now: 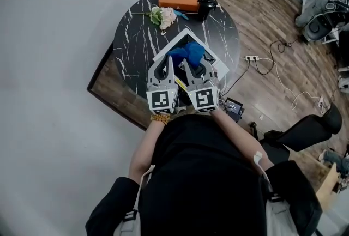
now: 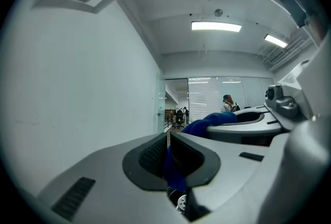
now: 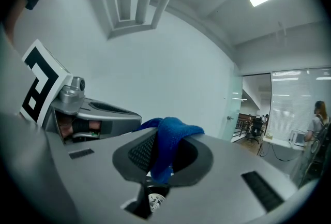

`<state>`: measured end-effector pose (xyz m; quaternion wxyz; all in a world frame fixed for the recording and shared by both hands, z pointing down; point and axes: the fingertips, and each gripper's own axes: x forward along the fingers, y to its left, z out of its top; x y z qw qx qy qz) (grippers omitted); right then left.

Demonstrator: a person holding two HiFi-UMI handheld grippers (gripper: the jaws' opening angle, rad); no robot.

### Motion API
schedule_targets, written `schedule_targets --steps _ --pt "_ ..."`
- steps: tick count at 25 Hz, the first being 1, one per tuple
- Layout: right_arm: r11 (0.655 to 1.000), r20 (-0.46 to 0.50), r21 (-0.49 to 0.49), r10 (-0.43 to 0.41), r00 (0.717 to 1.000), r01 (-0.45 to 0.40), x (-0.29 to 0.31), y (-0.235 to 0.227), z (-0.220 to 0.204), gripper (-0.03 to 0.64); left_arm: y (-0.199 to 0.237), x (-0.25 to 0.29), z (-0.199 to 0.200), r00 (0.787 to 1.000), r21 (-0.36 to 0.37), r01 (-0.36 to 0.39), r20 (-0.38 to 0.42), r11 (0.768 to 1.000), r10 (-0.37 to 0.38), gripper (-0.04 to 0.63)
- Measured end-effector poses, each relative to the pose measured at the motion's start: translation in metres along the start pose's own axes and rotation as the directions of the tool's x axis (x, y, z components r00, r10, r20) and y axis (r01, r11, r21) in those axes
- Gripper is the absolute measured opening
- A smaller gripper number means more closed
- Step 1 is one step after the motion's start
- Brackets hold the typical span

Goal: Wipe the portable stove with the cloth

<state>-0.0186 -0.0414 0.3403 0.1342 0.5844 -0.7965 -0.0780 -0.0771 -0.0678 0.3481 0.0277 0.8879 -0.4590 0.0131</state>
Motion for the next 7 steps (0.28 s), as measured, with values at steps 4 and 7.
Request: schedule_targets --steps 4,7 --pt "1.000 -0.002 -0.004 0.008 1.000 -0.008 0.0005 0.0011 -0.0024 0.025 -0.0027 0.0041 -0.0064 1.000 0.000 0.013 -0.018 1.000 -0.013 0.025" --pt "1.000 -0.015 0.000 0.010 1.000 -0.010 0.0012 -0.0009 -0.0048 0.025 -0.0032 0.0095 -0.0084 1.000 0.002 0.017 -0.021 1.000 -0.017 0.025"
